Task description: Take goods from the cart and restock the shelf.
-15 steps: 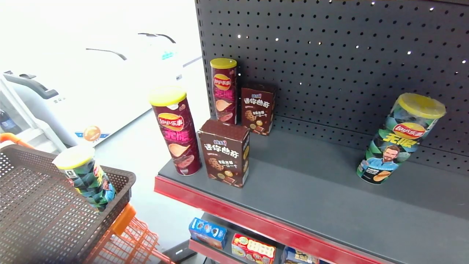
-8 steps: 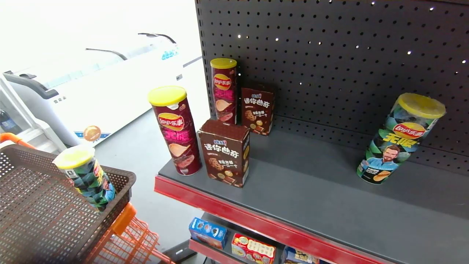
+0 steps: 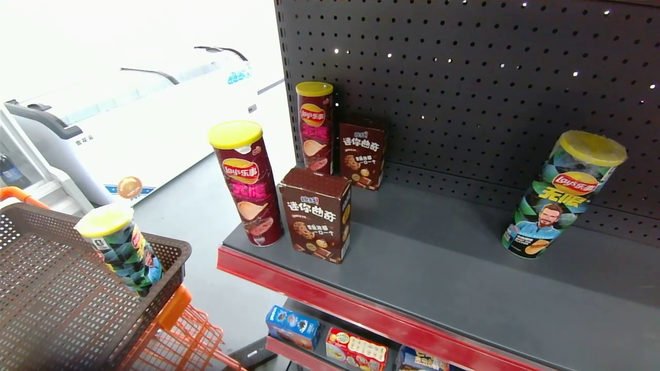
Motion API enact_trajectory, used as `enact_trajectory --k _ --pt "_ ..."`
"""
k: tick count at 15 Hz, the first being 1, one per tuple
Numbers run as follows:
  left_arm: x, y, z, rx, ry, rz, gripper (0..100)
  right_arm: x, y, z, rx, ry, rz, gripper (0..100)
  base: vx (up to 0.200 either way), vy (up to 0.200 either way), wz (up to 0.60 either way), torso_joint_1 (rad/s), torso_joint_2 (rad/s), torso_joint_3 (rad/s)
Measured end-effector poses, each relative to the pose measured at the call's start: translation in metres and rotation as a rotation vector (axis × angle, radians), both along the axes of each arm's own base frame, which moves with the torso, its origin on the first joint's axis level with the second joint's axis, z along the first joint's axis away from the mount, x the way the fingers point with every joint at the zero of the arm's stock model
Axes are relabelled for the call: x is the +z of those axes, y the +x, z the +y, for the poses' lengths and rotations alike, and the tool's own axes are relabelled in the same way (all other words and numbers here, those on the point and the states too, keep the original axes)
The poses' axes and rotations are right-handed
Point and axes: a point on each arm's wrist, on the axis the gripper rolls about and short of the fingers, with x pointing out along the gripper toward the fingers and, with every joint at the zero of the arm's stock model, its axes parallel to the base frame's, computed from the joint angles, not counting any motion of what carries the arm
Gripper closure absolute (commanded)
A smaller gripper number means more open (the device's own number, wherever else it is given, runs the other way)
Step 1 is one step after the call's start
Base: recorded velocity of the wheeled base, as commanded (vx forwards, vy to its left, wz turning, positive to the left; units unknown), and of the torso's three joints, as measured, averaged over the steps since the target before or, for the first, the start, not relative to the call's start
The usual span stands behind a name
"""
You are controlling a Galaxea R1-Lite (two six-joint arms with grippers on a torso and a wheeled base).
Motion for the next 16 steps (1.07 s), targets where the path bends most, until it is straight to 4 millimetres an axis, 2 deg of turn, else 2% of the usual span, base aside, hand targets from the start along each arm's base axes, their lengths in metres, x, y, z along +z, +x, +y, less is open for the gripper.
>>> enact_trajectory --k 4,6,9,13,16 --pt "0.012 0.041 0.004 0.124 -0.009 0.175 0 0.0 0.0 0.0 -0.001 0.0 0.0 0 0.0 0.0 0.0 0.0 0.0 0.0" --pt "0.016 0.07 0.01 0.127 -0.021 0.226 0 0.0 0.0 0.0 -0.001 0.0 0.0 0 0.0 0.0 0.0 0.0 0.0 0.0" --pt "0.017 0.119 0.02 0.114 -0.026 0.211 0 0.0 0.0 0.0 0.0 0.0 0.0 0 0.0 0.0 0.0 0.0 0.0 0.0" --pt "0.003 0.179 0.032 0.11 -0.013 0.162 0 0.0 0.0 0.0 0.0 0.0 0.0 0 0.0 0.0 0.0 0.0 0.0 0.0" --pt "-0.022 0.218 0.041 0.111 0.005 0.193 0 0.0 0.0 0.0 0.0 0.0 0.0 0 0.0 0.0 0.0 0.0 0.0 0.0"
